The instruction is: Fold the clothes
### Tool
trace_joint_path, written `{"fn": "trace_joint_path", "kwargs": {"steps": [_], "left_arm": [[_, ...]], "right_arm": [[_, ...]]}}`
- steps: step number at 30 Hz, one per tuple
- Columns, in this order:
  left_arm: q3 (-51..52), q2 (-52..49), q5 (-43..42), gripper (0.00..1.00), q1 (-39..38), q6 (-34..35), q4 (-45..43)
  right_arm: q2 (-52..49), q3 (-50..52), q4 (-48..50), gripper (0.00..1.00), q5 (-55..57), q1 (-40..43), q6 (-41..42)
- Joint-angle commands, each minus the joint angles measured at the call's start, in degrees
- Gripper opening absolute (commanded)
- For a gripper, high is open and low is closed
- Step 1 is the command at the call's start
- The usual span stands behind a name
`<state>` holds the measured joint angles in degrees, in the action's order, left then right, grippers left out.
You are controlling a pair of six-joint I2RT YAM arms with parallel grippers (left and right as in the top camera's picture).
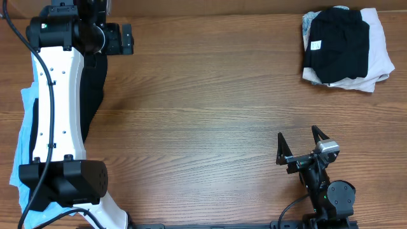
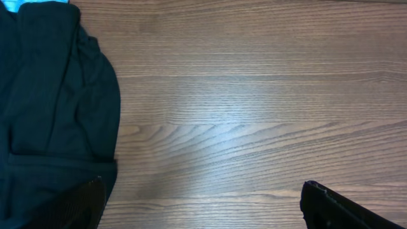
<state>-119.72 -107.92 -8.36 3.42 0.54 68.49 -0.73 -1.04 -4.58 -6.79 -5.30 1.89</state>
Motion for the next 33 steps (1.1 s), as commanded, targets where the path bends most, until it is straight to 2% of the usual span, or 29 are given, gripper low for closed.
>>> {"fn": "trace_joint_path", "kwargs": {"steps": [1,22,29,33], "left_arm": [[-0.4,-0.6,0.0,1.0,0.3,0.8,-0.2],[-0.4,0.7,0.0,1.0,0.1,0.8,-0.1],[1.0,7.6,0.1,1.0,-0.1,0.7,-0.5],[9.2,15.5,1.3,1.0,-0.1,0.8,-6.5]], "right_arm": [[0.6,0.6,0.3,1.0,0.6,-0.1,0.5],[0.6,0.6,0.3,1.0,0.6,-0.1,0.5],[0.6,0.6,0.3,1.0,0.6,-0.1,0.5],[0.6,0.6,0.3,1.0,0.6,-0.1,0.5]]}}
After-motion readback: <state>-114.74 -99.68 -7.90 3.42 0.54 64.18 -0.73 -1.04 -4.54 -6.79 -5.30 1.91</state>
